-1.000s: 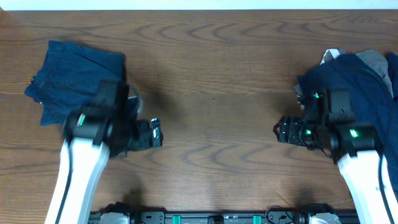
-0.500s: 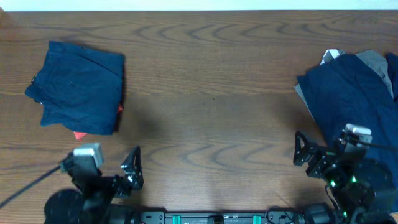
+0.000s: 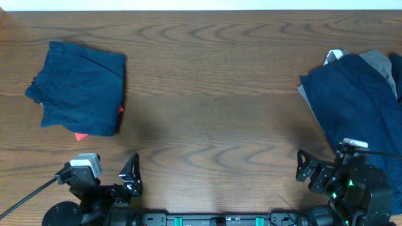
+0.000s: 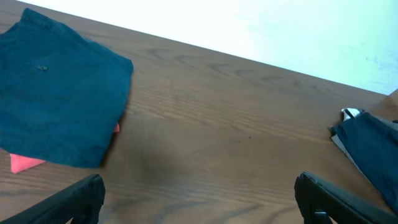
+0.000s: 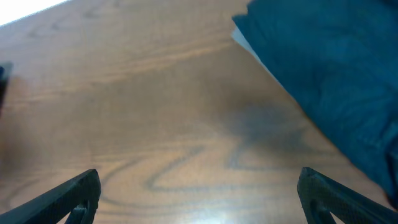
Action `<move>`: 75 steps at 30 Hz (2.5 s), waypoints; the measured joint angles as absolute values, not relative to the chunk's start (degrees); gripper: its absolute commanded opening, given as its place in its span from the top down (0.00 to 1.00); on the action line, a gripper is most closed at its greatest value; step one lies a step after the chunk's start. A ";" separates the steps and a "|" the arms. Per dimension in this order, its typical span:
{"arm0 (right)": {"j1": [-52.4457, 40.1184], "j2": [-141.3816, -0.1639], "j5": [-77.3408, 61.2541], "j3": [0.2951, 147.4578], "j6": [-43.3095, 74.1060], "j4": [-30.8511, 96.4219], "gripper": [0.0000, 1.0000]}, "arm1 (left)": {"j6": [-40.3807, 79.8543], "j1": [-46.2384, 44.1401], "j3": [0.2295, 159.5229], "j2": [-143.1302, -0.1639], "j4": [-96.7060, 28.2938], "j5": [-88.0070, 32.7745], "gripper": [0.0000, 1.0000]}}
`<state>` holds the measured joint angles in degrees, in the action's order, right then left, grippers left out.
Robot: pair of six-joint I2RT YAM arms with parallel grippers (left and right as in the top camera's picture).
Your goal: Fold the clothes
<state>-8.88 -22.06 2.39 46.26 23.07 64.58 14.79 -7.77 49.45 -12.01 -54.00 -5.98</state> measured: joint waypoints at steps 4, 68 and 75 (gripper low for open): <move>-8.88 -22.06 2.52 46.24 23.03 67.31 0.01 | 14.79 -7.77 49.45 -12.01 -54.00 -5.98 0.02; -9.19 -0.73 2.50 0.38 -2.42 3.79 0.01 | 14.81 -7.77 49.19 -11.99 -54.13 -5.98 0.02; -9.19 -0.73 2.50 0.38 -2.42 3.79 0.01 | 14.37 -7.55 48.97 -11.99 -55.64 -5.32 0.02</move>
<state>-9.19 -0.73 2.50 0.38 -2.42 3.79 14.37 -7.55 48.97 -11.99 -55.64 -5.32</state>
